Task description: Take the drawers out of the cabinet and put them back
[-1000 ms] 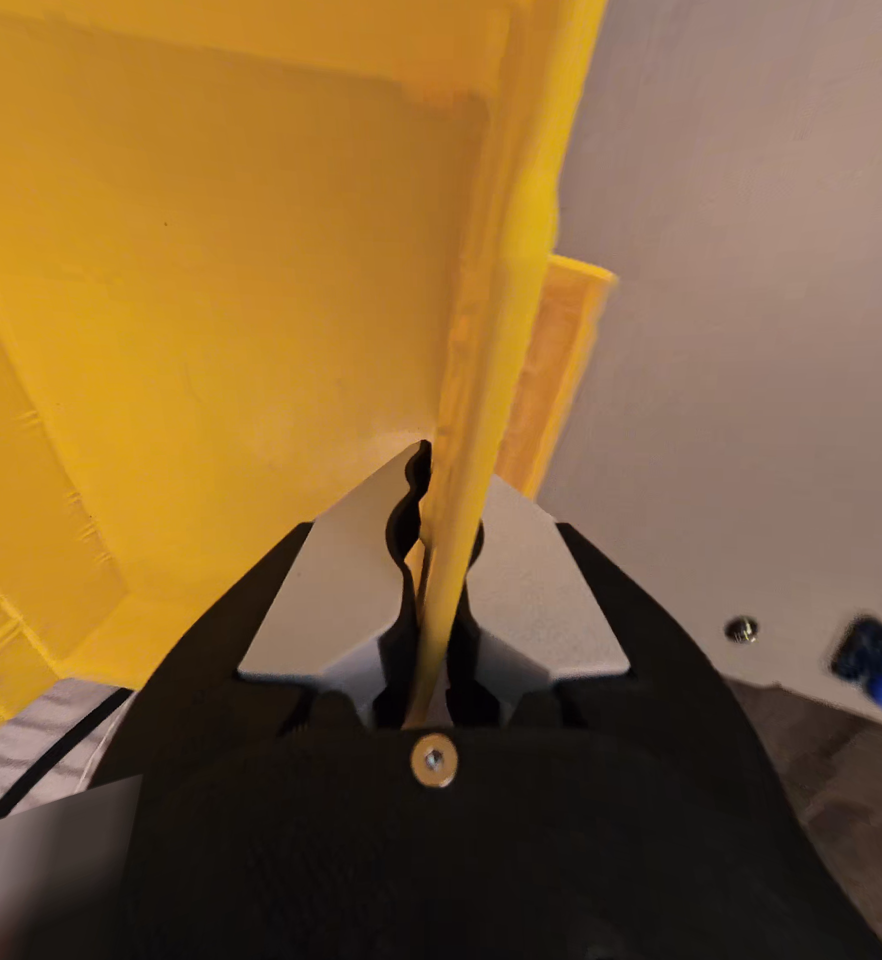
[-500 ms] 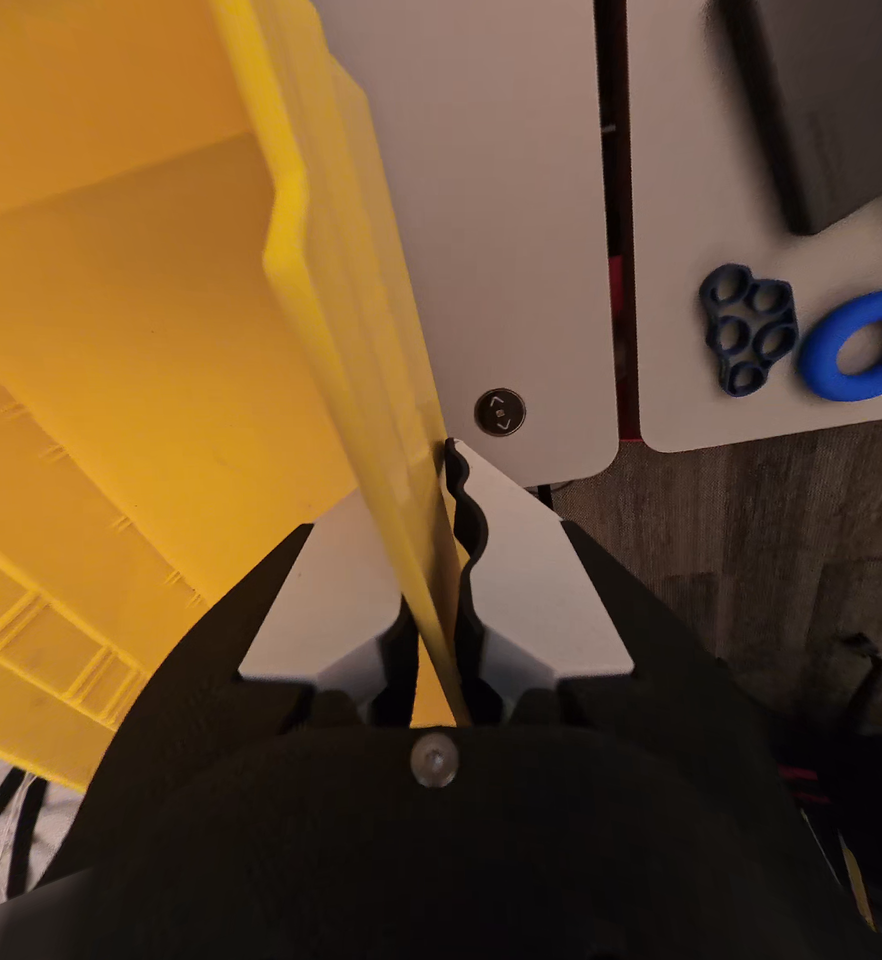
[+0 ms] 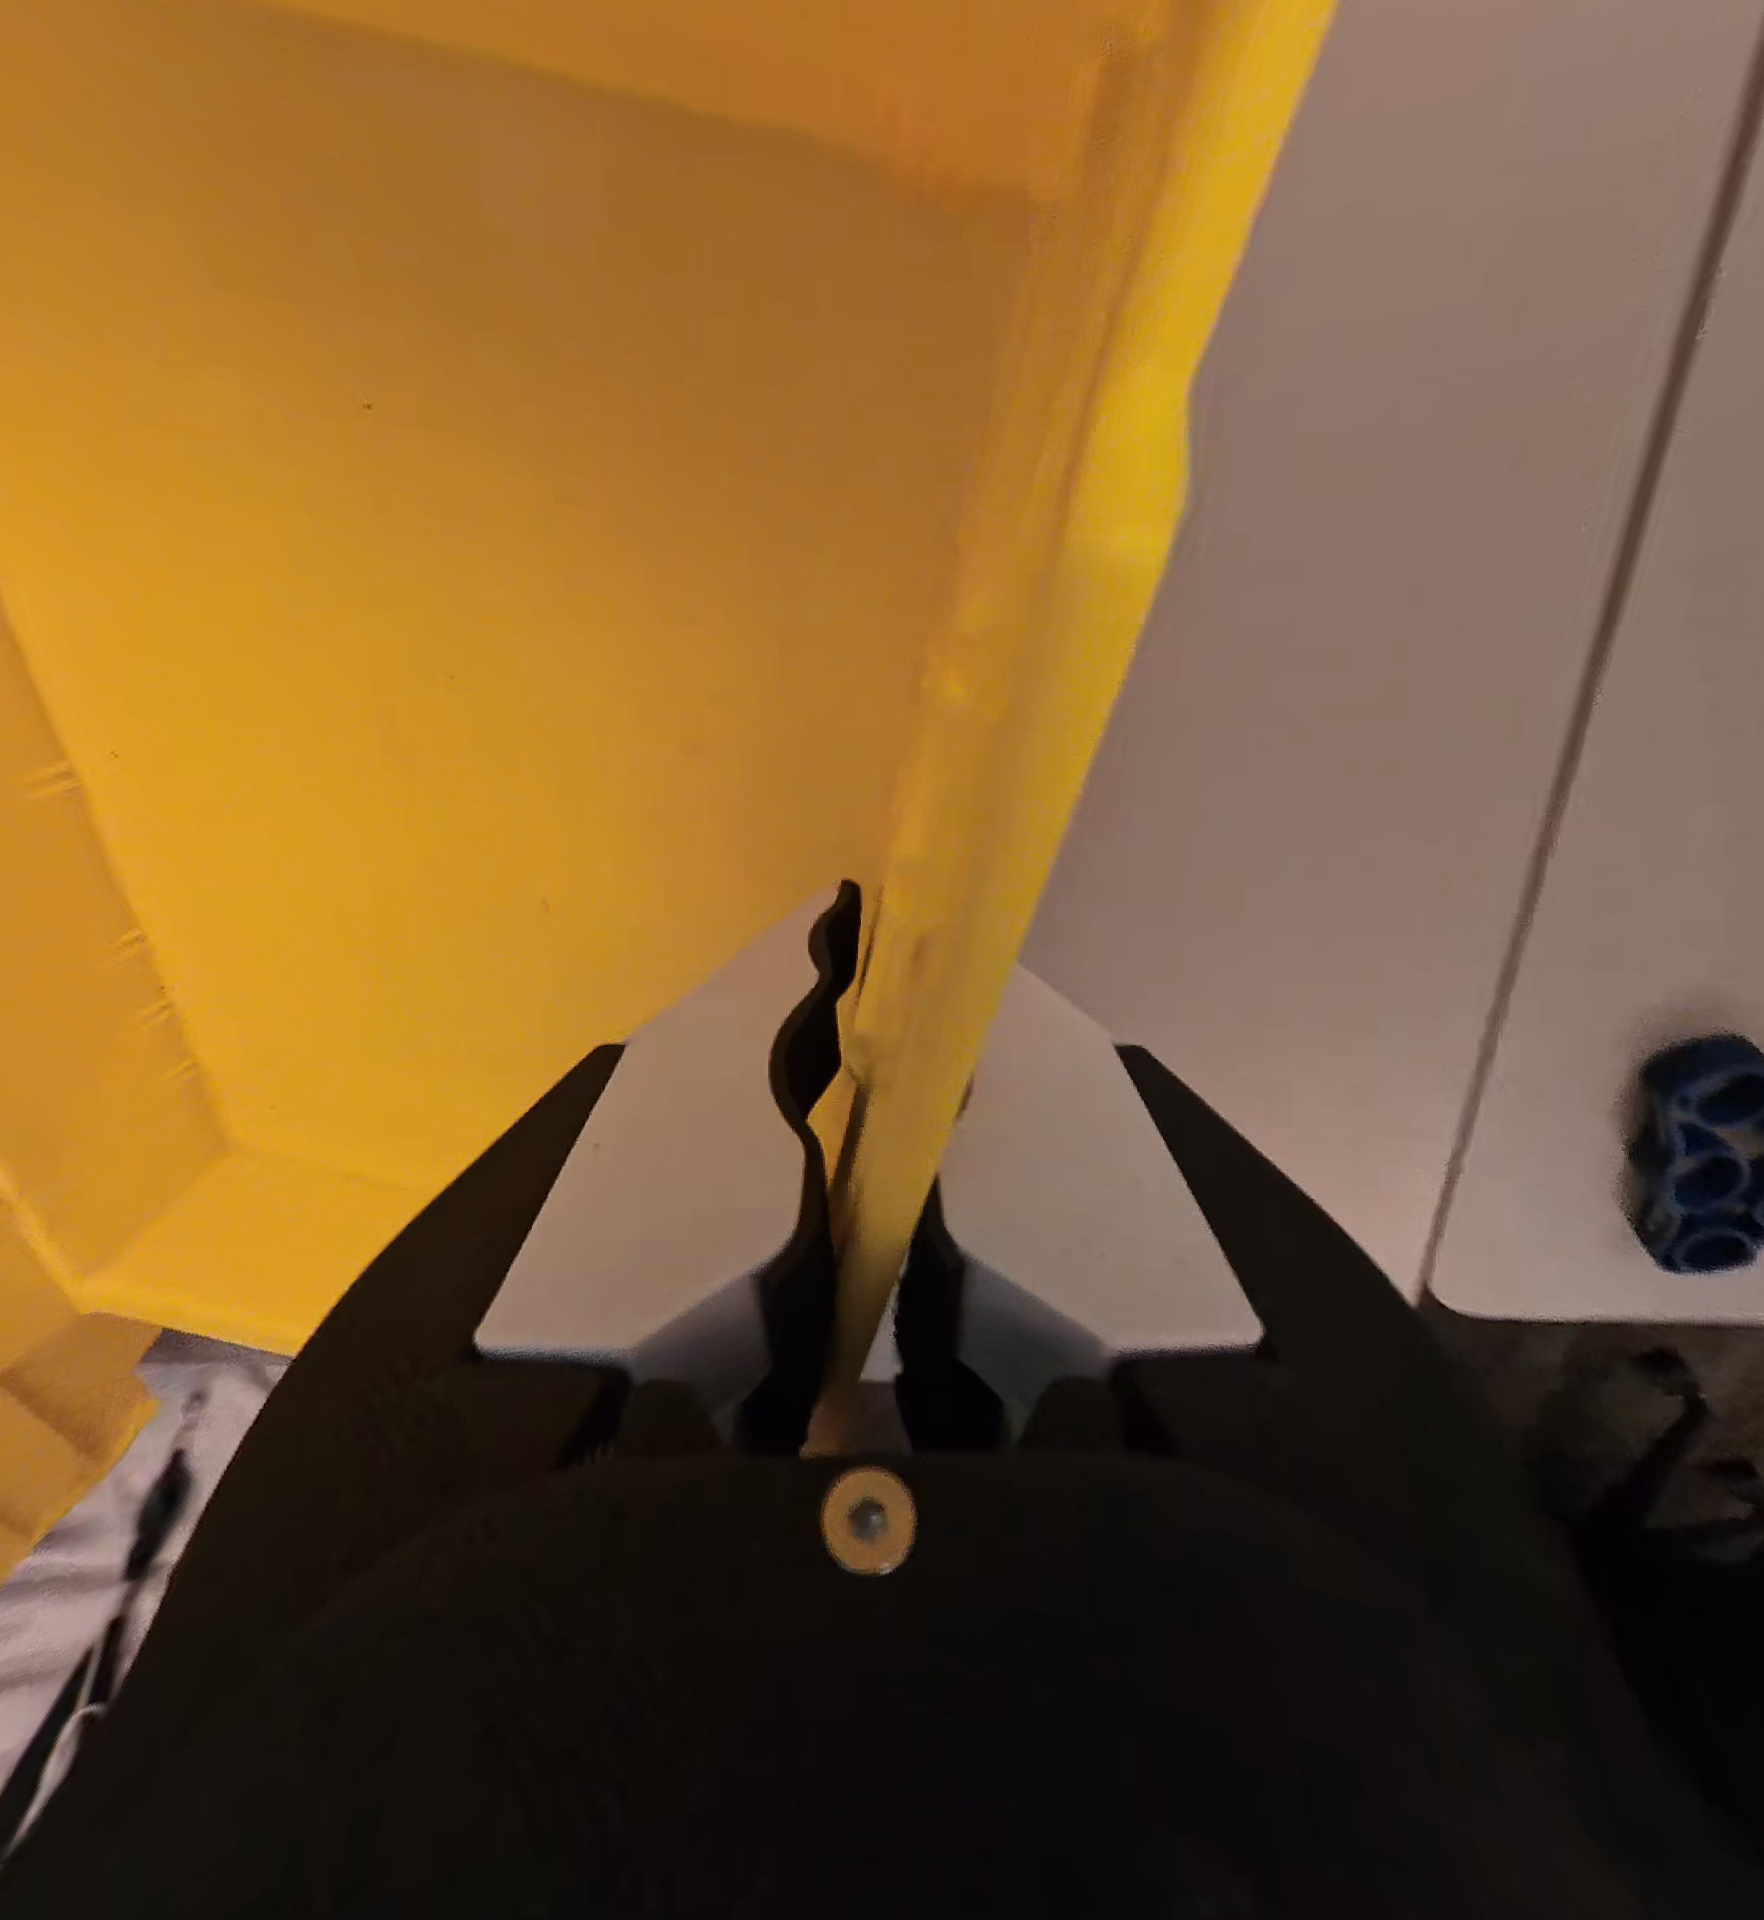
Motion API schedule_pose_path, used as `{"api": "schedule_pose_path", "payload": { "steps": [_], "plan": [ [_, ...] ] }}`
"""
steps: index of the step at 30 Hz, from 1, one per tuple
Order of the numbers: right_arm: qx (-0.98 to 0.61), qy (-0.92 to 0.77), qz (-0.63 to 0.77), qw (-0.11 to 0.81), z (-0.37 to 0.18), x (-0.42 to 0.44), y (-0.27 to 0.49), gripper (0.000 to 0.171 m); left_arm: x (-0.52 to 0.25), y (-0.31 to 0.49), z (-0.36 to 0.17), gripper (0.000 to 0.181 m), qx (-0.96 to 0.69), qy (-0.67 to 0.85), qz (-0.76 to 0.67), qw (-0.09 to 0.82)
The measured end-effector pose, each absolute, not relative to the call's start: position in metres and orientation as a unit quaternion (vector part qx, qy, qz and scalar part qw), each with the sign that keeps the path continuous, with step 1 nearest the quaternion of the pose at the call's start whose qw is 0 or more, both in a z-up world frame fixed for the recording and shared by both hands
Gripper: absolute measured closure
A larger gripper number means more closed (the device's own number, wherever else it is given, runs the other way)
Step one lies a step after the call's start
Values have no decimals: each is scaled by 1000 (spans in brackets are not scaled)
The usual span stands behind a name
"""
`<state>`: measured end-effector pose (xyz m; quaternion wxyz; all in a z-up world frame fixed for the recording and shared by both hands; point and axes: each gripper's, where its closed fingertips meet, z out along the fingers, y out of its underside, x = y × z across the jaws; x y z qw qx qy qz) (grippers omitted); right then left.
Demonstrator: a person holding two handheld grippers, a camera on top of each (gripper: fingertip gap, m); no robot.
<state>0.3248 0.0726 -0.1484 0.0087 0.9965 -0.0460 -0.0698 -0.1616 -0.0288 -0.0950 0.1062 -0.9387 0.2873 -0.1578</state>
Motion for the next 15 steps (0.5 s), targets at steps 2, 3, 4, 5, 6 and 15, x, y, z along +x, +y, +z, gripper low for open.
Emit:
{"api": "schedule_pose_path", "payload": {
  "steps": [2,3,4,5,6,15],
  "plan": [
    [995,-41,-91,12,-154,315,82,167,-193,-19,-95,174,-950,271,-120,102],
    [995,-37,-91,8,-153,312,87,166,-209,-15,-95,175,-955,257,-111,100],
    [996,-29,-83,16,-153,312,88,167,-225,-12,-94,177,-959,241,-108,99],
    [996,-24,-77,26,-153,311,88,166,-241,-8,-94,177,-963,224,-108,100],
    [996,-19,-77,35,-151,309,88,165,-259,-6,-94,178,-967,207,-109,102],
    [991,-18,-127,33,-137,311,90,164,-438,-23,-91,178,-987,41,-94,120]
  ]
}}
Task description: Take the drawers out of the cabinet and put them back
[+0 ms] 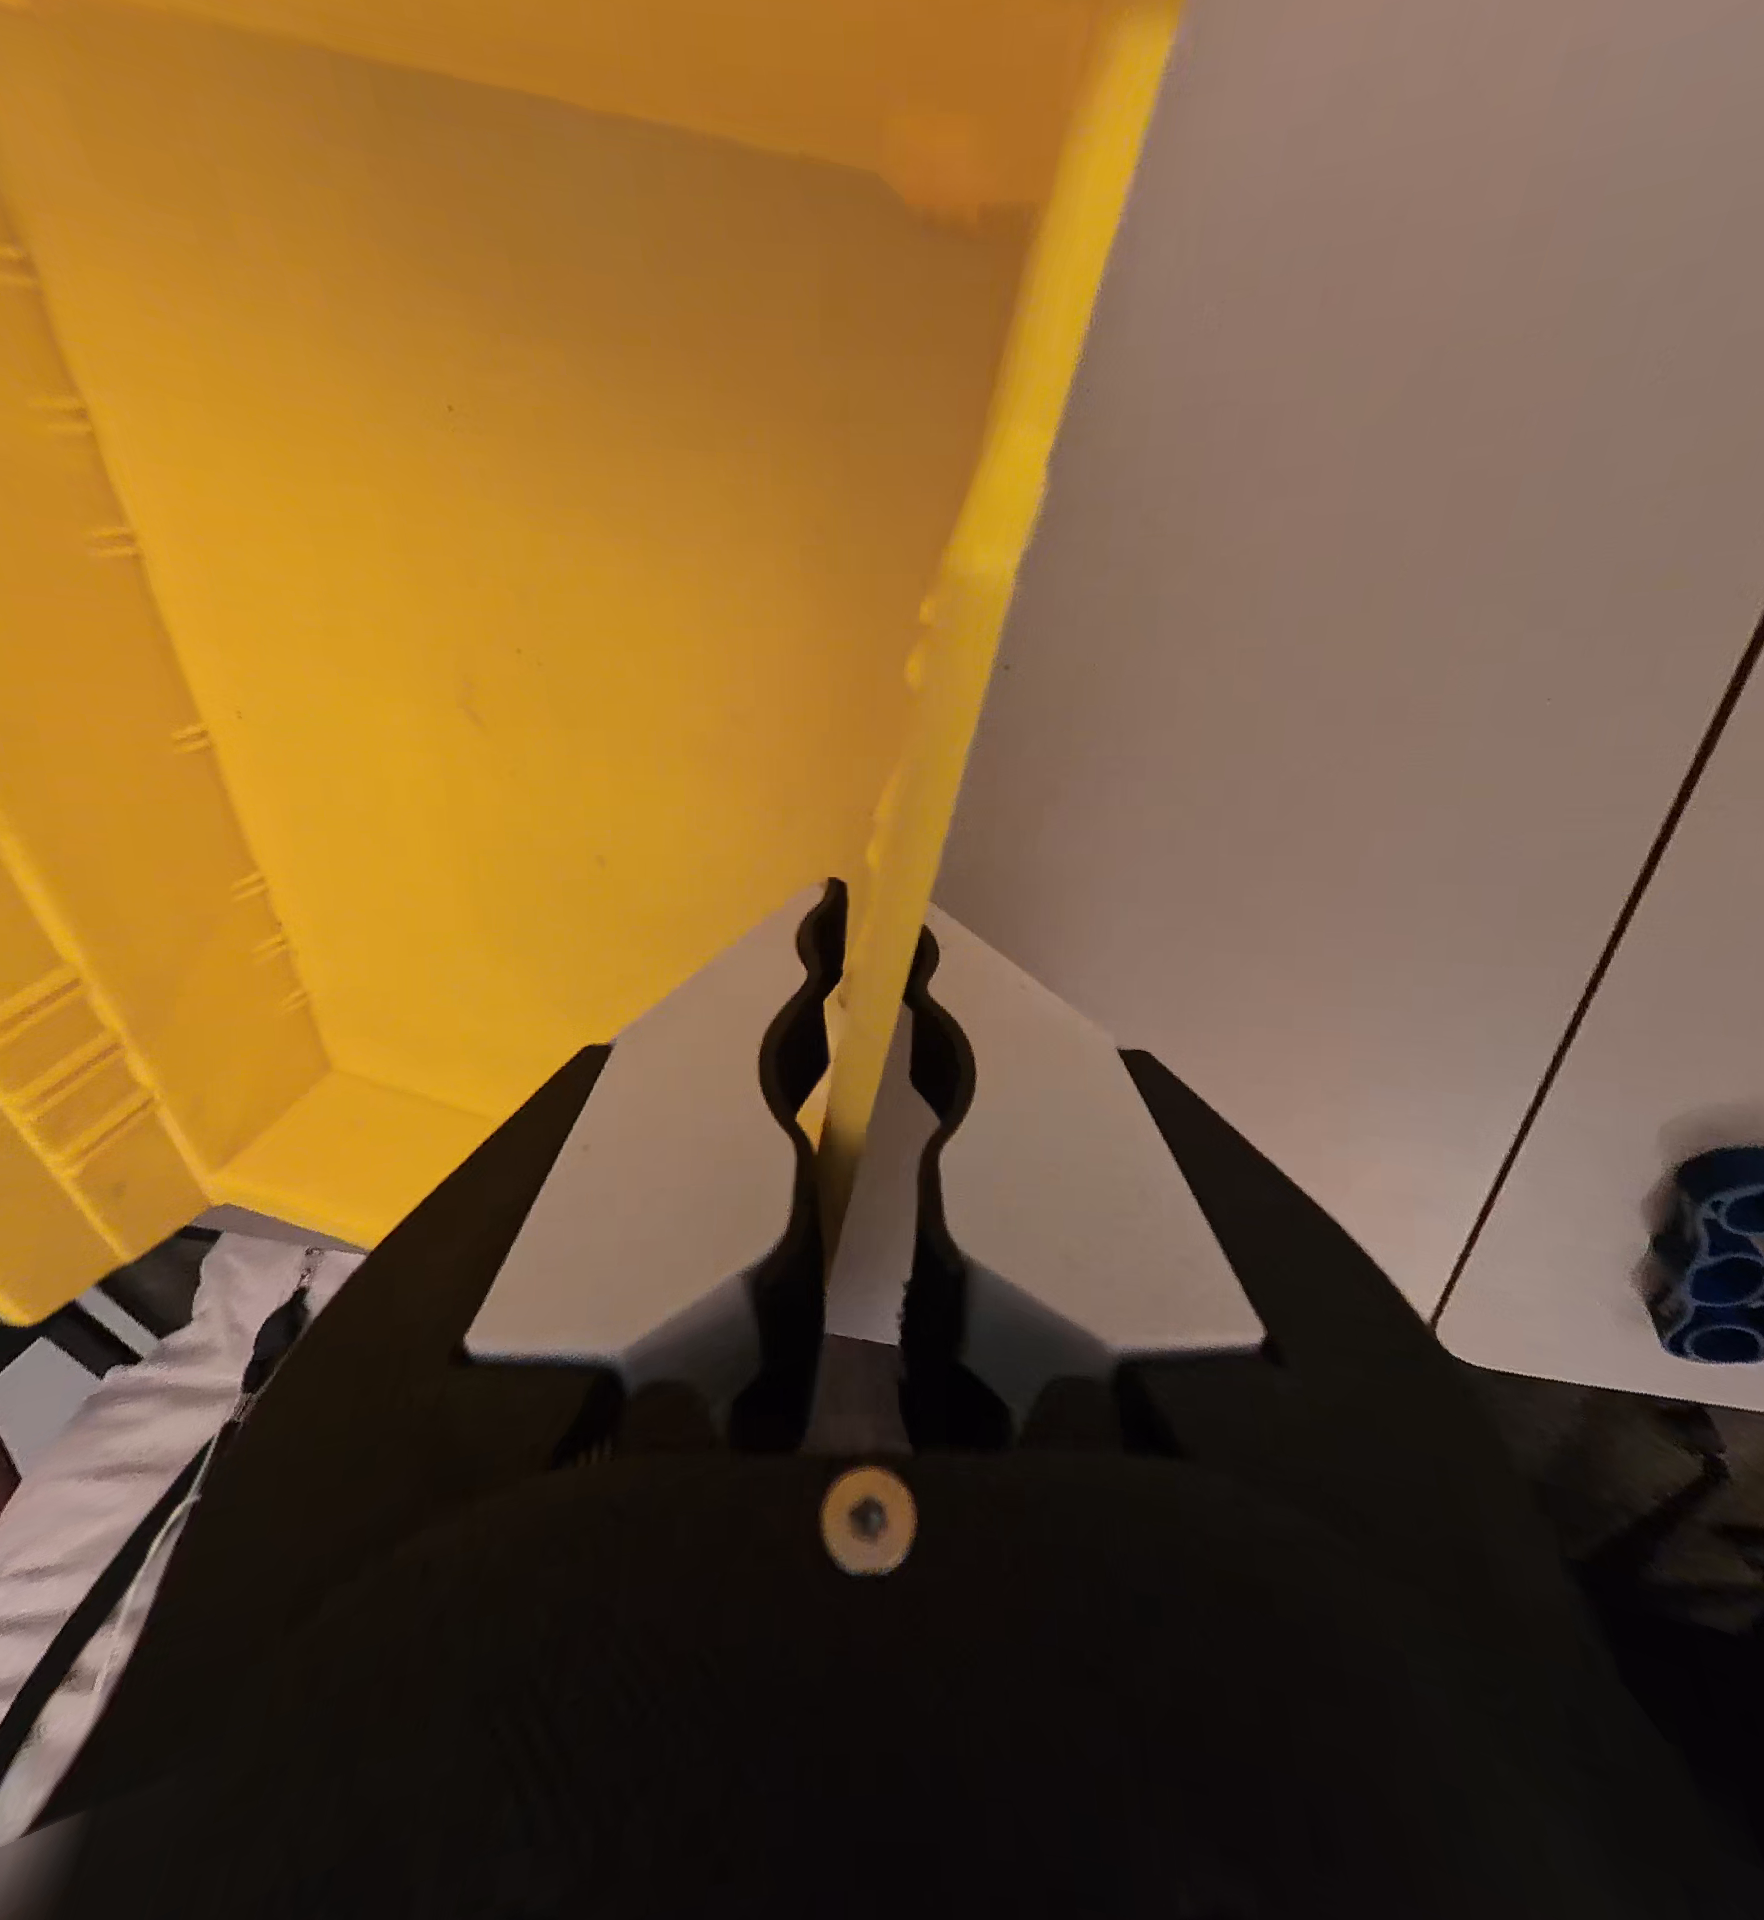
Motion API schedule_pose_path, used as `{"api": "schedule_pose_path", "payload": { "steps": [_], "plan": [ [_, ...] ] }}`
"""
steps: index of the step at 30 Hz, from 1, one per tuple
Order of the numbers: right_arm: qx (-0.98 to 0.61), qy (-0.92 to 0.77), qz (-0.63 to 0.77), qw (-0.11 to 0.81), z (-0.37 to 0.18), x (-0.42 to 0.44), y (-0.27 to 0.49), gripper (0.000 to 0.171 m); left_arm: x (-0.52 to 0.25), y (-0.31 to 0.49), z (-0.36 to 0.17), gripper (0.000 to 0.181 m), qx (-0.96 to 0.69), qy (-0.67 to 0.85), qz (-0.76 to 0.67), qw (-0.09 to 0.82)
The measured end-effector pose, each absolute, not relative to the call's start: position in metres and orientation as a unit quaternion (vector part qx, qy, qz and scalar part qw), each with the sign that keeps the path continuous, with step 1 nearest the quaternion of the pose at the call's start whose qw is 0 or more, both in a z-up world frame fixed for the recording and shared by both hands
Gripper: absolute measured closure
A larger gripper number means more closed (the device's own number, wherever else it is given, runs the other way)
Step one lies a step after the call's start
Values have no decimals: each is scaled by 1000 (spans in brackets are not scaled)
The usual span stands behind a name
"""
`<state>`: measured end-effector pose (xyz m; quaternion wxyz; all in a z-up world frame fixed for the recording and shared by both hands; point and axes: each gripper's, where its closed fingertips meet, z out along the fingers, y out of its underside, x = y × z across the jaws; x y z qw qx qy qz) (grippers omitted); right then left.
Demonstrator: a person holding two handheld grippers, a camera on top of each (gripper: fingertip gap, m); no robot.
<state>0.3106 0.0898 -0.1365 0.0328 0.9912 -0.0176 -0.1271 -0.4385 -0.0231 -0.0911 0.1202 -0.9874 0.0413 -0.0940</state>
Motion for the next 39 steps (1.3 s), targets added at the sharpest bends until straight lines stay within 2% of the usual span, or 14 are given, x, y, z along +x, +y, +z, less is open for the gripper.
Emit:
{"api": "schedule_pose_path", "payload": {
  "steps": [6,10,22,39],
  "plan": [
    [996,-36,-78,18,-137,318,105,170,-543,-33,-89,178,-982,-83,-77,154],
    [996,-47,-75,19,-137,313,115,170,-581,-27,-89,178,-976,-121,-65,166],
    [998,-10,-69,-8,-136,299,133,171,-580,10,-88,178,-971,-134,-67,185],
    [997,-3,-71,-35,-136,319,152,170,-598,7,-88,178,-962,-167,-75,201]
  ]
}}
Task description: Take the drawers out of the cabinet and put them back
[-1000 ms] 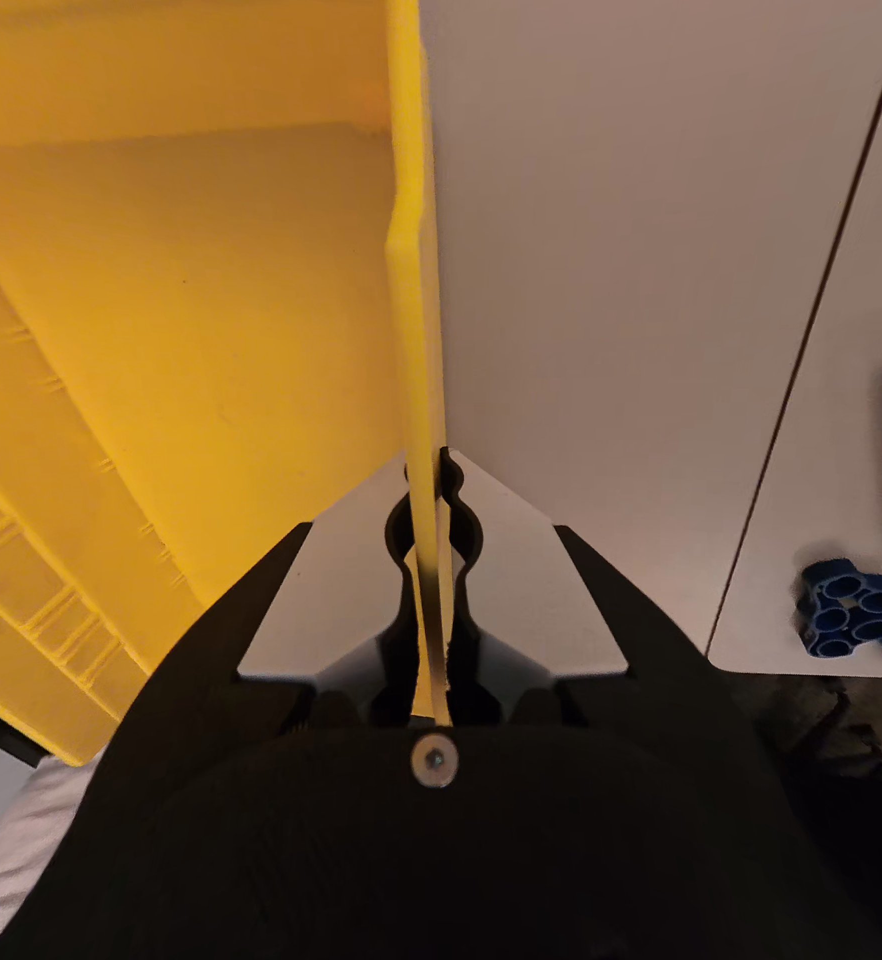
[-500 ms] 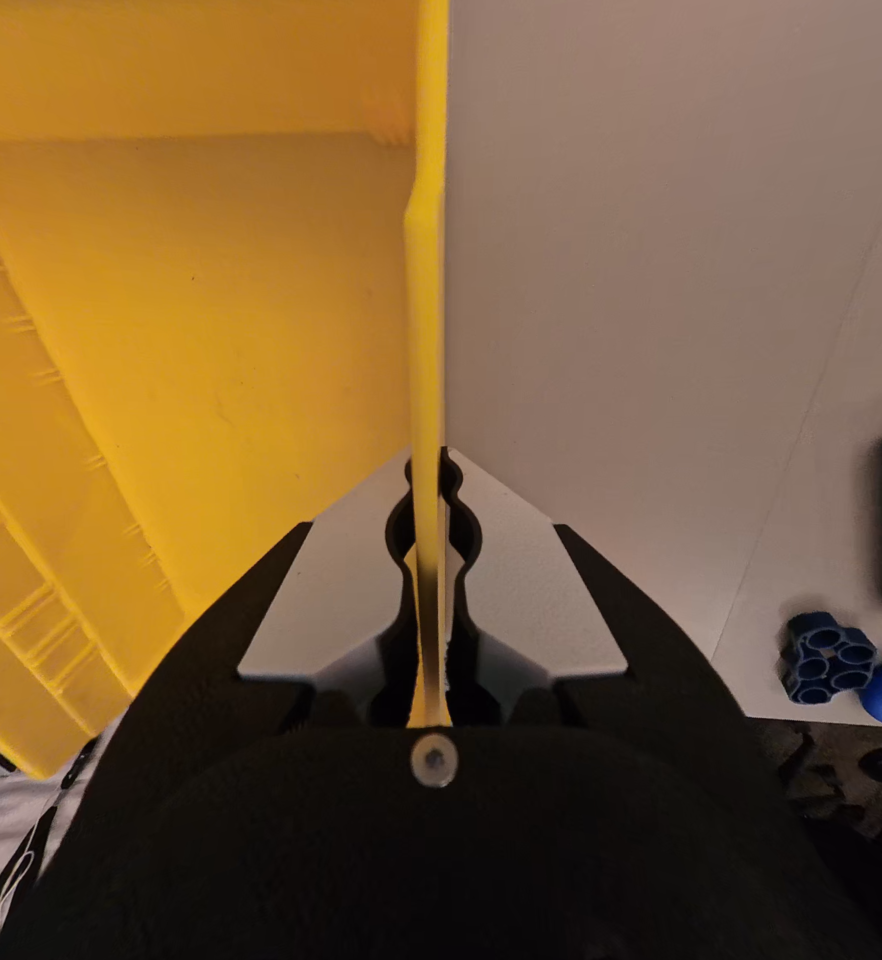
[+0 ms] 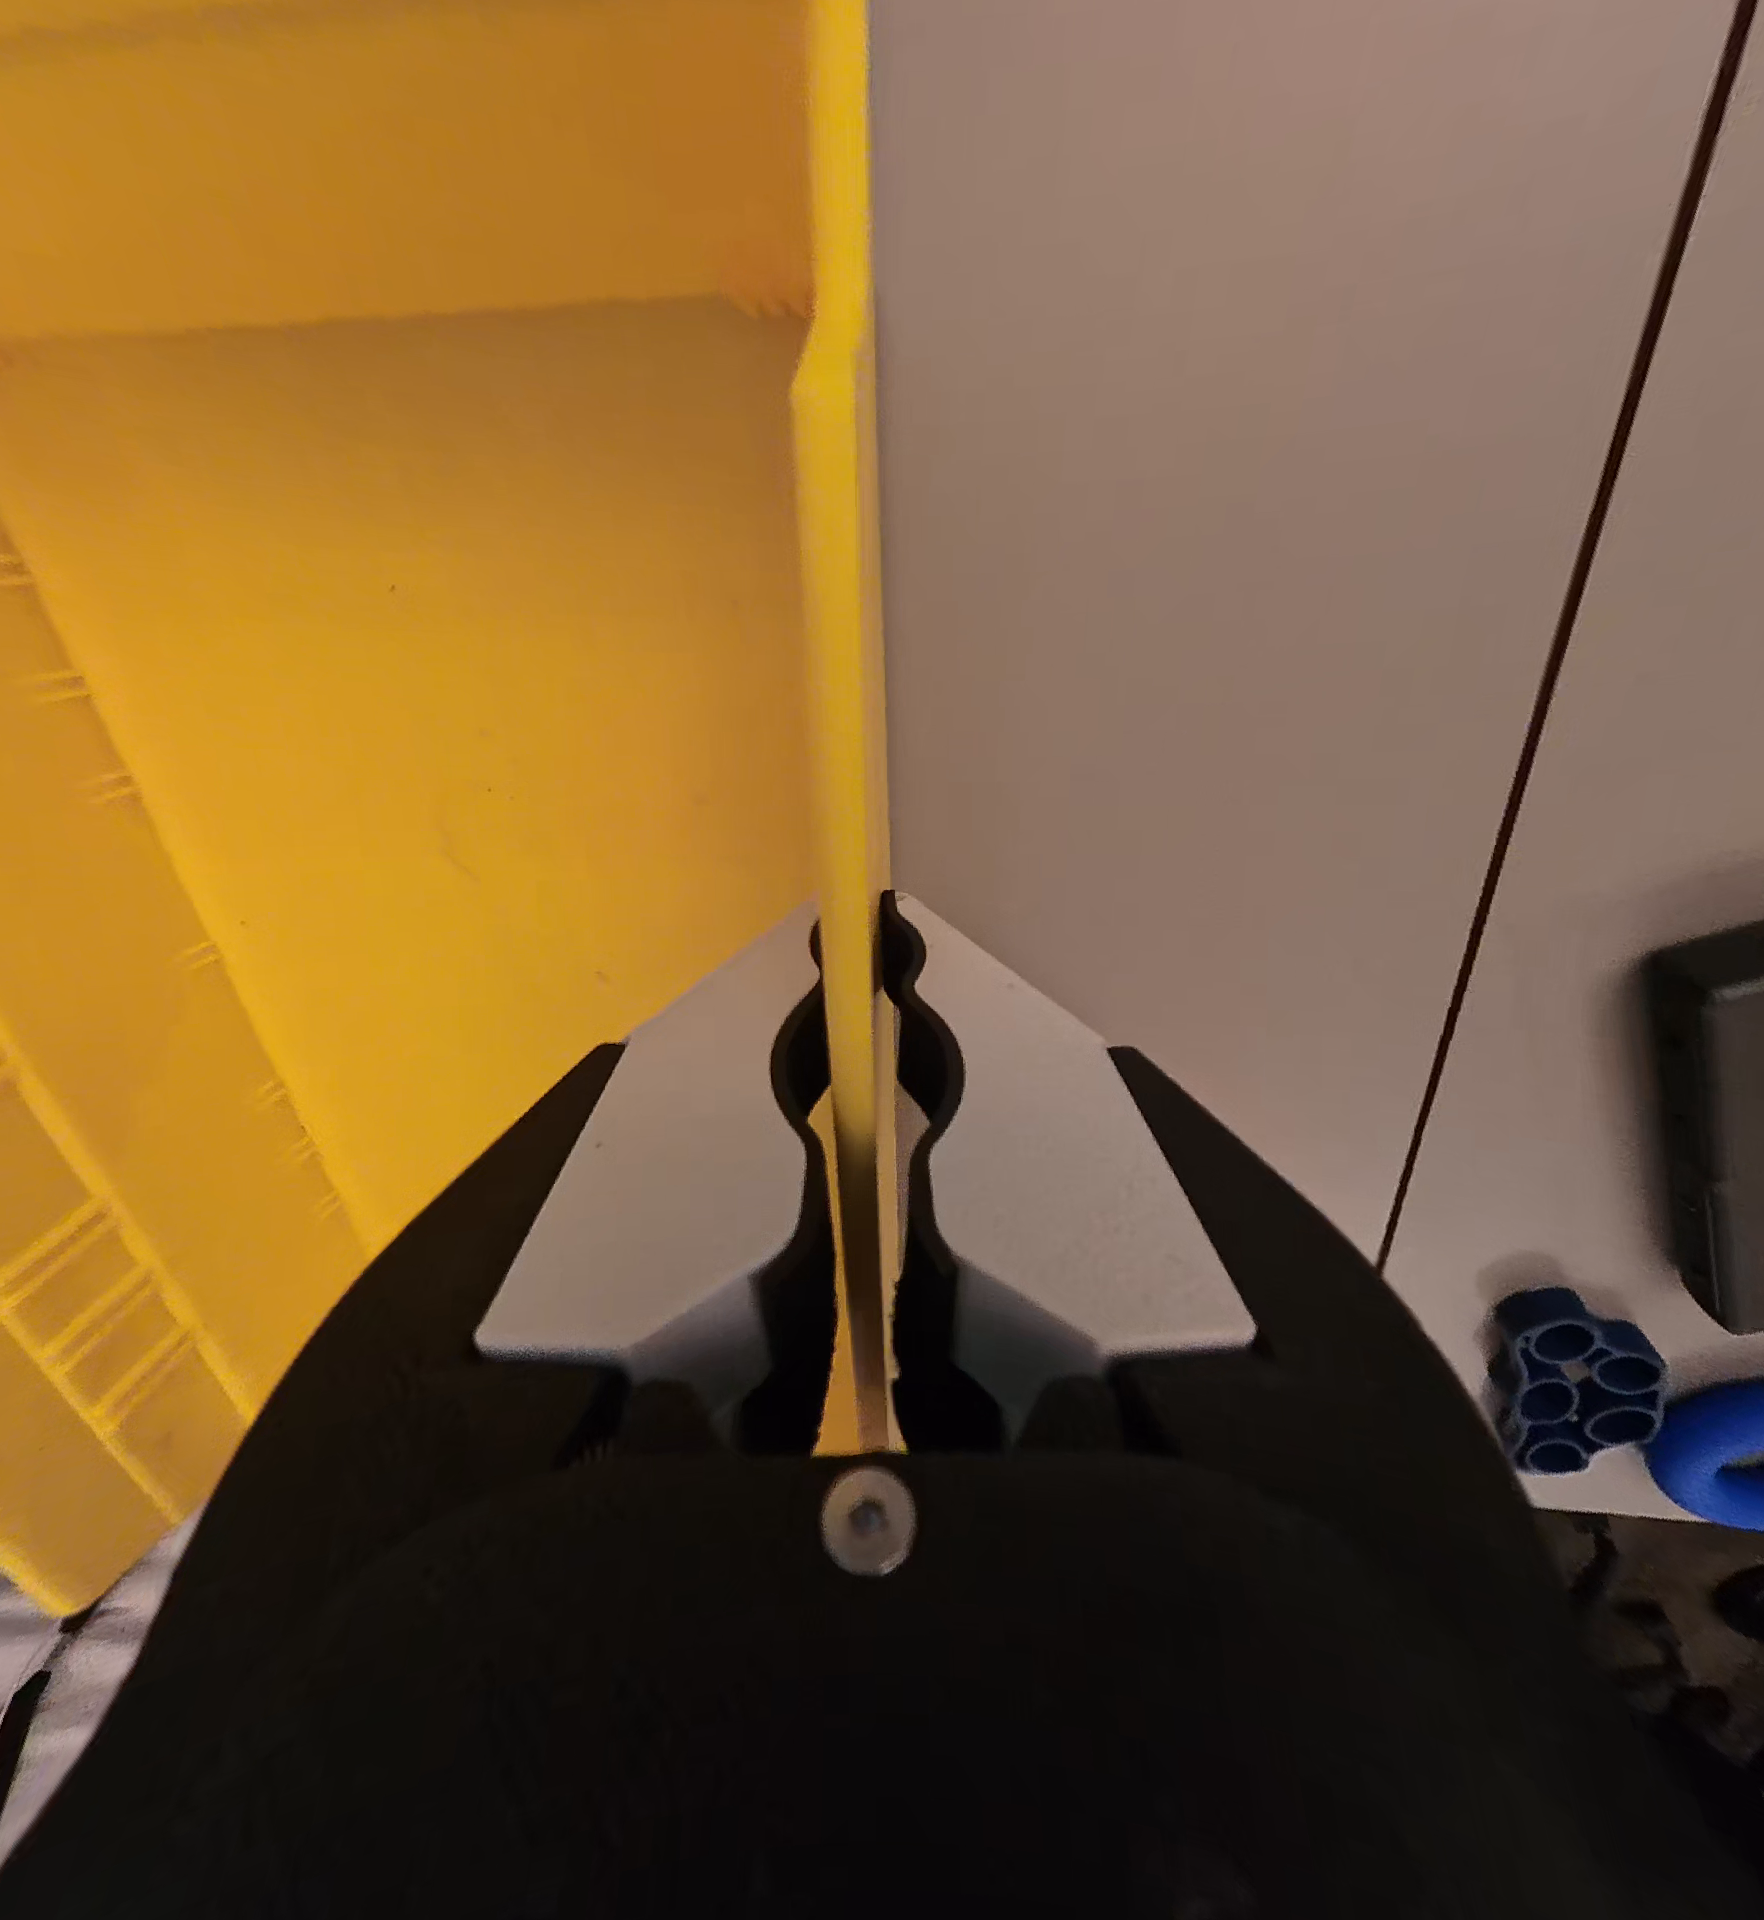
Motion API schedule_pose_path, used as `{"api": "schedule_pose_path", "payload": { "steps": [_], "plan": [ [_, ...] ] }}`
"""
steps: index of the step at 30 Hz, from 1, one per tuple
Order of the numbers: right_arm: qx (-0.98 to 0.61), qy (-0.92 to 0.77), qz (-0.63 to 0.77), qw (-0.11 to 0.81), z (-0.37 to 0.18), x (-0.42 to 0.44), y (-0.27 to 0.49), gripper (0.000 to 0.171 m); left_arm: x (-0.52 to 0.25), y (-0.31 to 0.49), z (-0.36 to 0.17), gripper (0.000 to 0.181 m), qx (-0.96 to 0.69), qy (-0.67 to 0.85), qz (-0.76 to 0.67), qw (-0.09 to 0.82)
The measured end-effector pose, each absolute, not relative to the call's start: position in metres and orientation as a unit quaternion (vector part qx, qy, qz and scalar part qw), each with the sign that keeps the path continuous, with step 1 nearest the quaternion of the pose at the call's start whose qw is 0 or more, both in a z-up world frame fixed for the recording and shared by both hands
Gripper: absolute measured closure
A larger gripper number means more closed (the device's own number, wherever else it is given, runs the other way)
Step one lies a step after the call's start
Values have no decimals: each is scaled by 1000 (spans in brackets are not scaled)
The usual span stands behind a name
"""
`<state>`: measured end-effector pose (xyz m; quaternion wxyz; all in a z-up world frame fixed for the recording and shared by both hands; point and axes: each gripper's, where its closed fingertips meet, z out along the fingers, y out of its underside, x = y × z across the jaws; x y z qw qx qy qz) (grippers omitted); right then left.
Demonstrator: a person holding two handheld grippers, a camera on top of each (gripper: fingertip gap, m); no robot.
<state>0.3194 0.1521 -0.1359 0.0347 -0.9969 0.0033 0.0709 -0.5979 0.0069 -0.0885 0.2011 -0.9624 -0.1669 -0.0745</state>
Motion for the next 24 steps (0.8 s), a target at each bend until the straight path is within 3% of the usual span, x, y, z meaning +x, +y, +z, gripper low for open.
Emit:
{"api": "schedule_pose_path", "payload": {
  "steps": [14,18,20,24],
  "plan": [
    [-995,-10,77,58,-136,323,151,169,-600,10,-89,178,-961,-161,-70,215],
    [-994,-49,46,84,-124,322,152,161,-600,13,-86,177,-955,-157,-75,241],
    [-992,-57,12,109,-108,326,156,156,-602,17,-76,160,-942,-160,-81,282],
    [-974,-60,-71,206,-49,335,169,152,-605,21,-40,148,-908,-145,-85,383]
  ]
}}
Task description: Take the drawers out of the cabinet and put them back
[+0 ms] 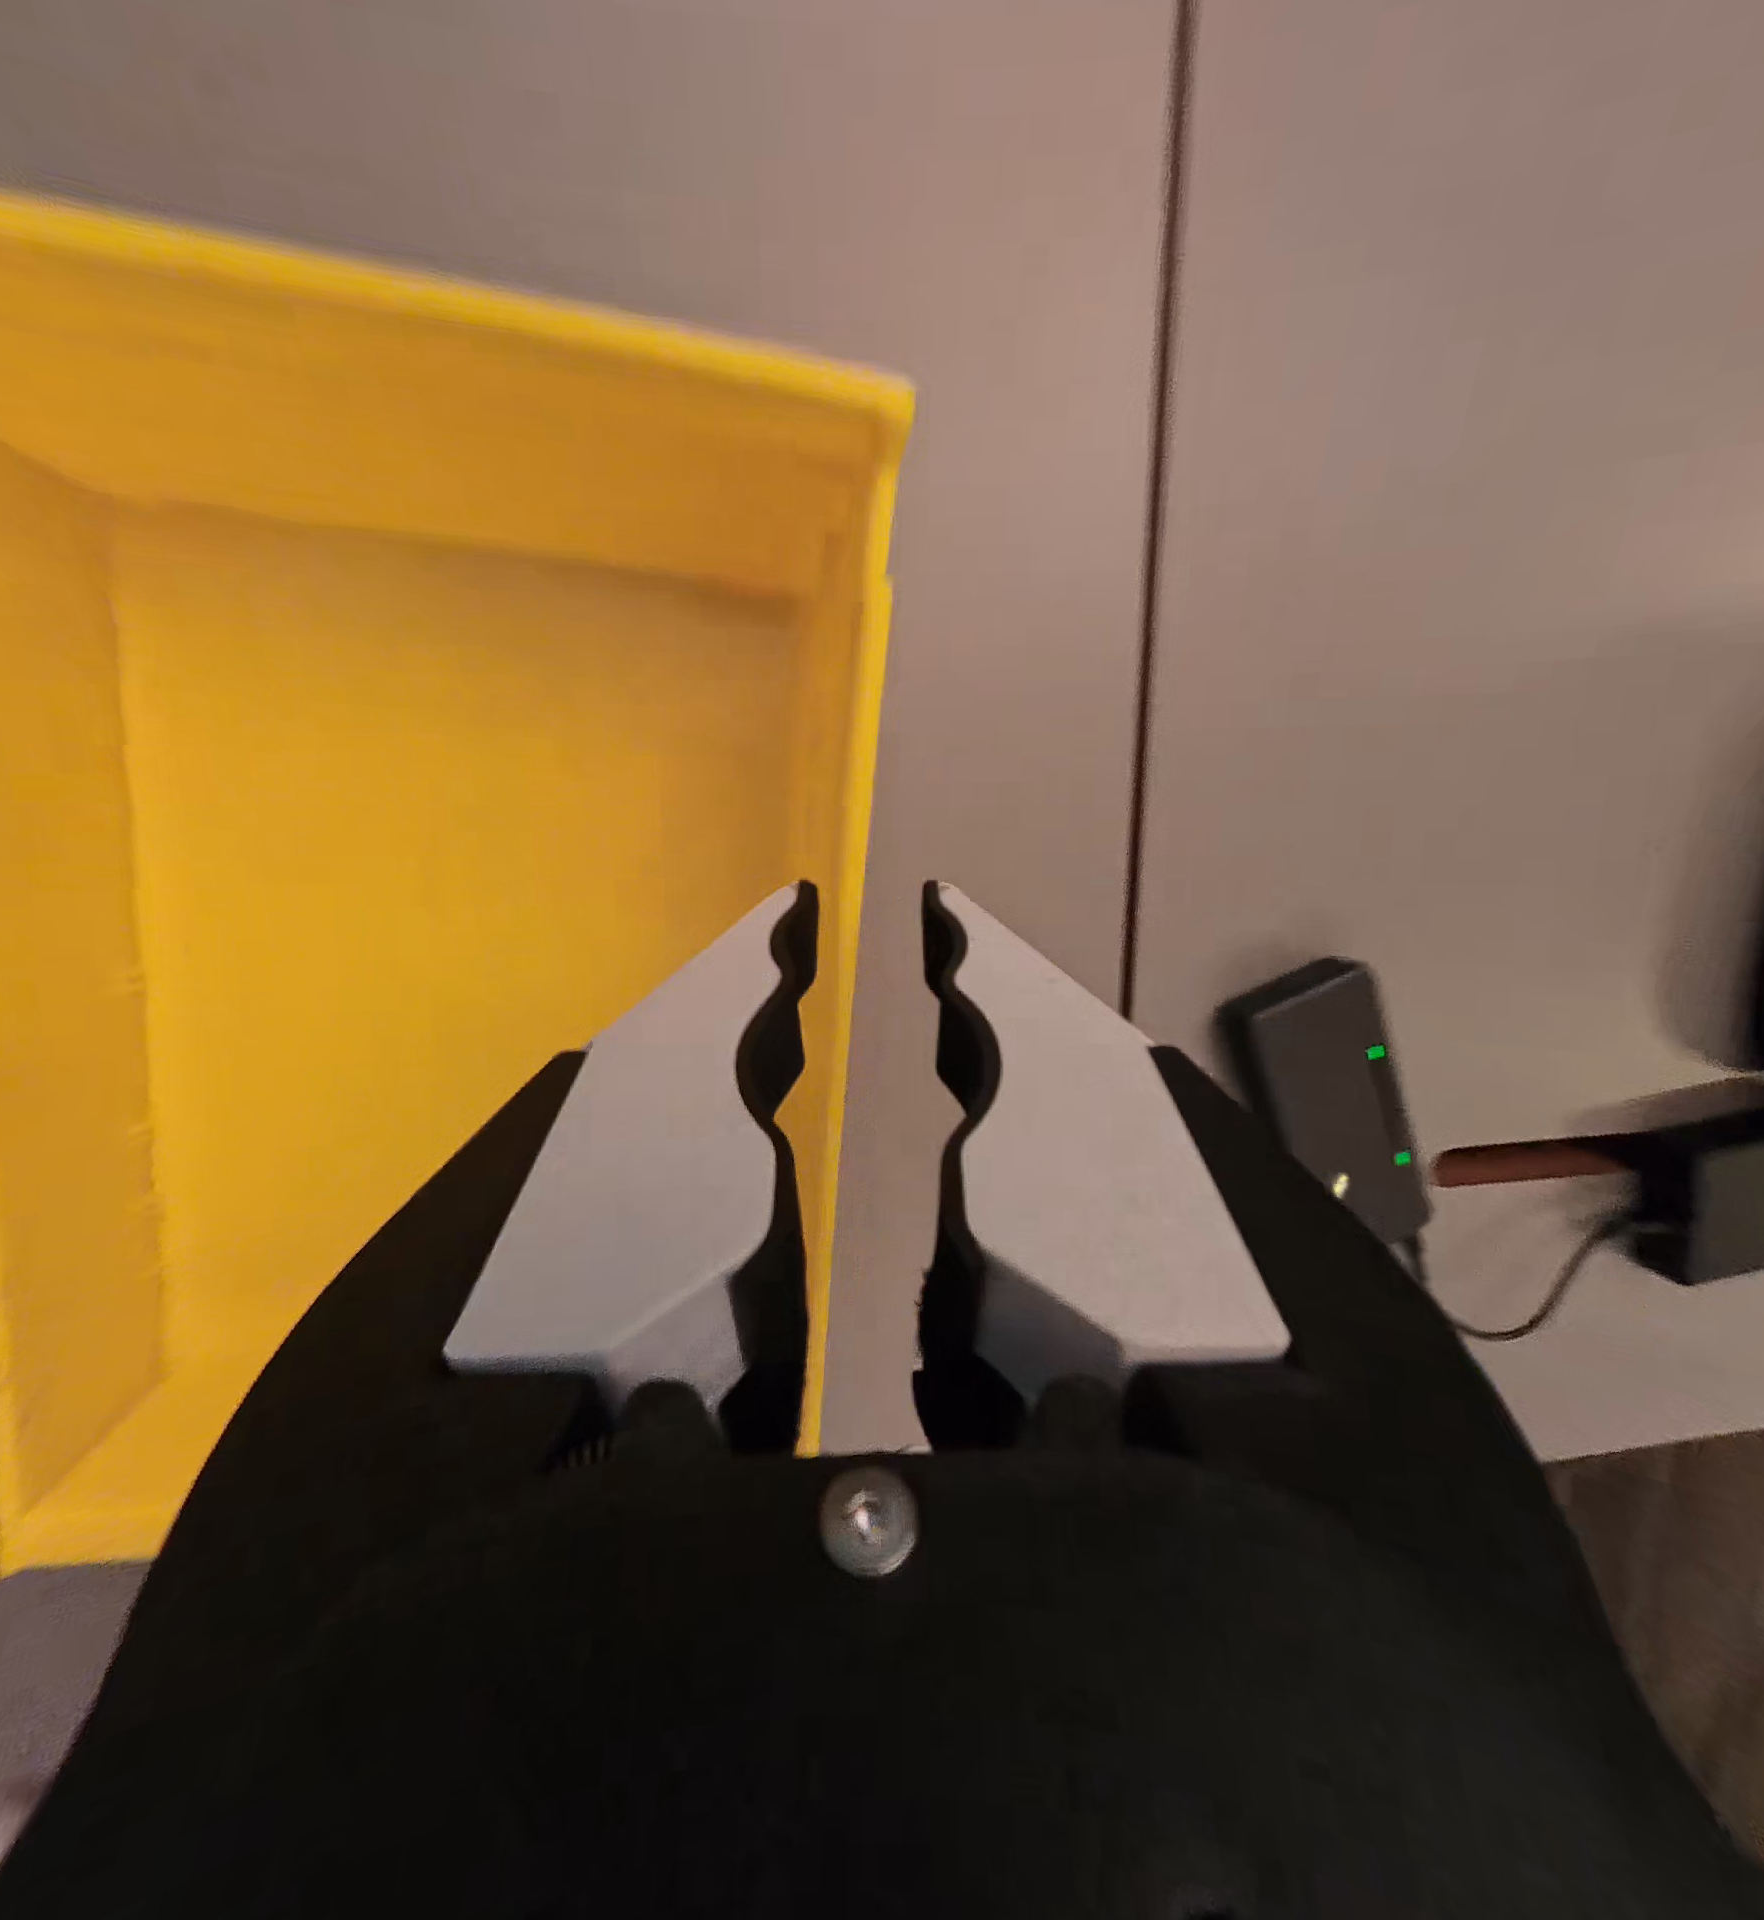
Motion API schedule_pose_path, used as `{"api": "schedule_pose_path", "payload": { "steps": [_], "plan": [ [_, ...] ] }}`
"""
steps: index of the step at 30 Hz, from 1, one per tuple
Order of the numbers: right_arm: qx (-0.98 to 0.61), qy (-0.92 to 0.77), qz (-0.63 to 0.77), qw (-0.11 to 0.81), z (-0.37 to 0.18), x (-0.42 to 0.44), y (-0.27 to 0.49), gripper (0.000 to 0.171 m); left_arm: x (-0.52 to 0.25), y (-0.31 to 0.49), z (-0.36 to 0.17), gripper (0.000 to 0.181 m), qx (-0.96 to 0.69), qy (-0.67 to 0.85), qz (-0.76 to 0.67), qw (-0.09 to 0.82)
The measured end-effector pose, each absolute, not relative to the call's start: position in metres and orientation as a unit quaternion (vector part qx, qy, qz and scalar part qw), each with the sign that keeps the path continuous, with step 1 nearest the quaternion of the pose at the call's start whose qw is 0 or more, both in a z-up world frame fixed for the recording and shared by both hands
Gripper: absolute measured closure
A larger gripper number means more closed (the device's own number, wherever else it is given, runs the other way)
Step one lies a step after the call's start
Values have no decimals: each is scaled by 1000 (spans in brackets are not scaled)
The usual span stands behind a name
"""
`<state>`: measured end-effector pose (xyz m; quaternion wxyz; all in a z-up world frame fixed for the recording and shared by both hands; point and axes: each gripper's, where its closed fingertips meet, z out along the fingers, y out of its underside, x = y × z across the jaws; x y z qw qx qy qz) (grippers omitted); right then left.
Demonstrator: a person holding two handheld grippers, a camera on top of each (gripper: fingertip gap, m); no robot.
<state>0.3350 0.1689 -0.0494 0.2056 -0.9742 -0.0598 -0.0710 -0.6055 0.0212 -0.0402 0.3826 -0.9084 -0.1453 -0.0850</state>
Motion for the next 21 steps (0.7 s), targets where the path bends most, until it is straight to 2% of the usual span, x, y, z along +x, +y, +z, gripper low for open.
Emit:
{"api": "schedule_pose_path", "payload": {
  "steps": [3,5,7,9,12,15,17,19,21],
  "plan": [
    [-929,-85,-72,353,20,308,182,152,-600,20,-3,146,-876,-88,-59,471],
    [-834,-117,-29,538,99,265,186,154,-580,17,20,143,-855,-8,-50,517],
    [-683,-149,41,714,183,212,153,155,-549,12,27,141,-844,94,-56,525],
    [-551,-185,111,806,237,160,103,152,-511,0,22,138,-836,201,-92,502],
    [-443,-243,223,834,277,84,44,149,-477,-22,6,138,-830,311,-144,439],
    [-400,-299,294,815,284,16,10,150,-467,-44,-27,139,-845,391,-161,328],
    [-388,-326,327,798,281,-21,-2,150,-475,-50,-56,141,-861,426,-119,251],
    [-382,-351,331,788,274,-49,-5,150,-482,-56,-80,142,-863,459,-81,193],
    [-402,-348,271,803,265,-61,16,149,-485,-56,-93,151,-861,475,-67,169]
  ]
}}
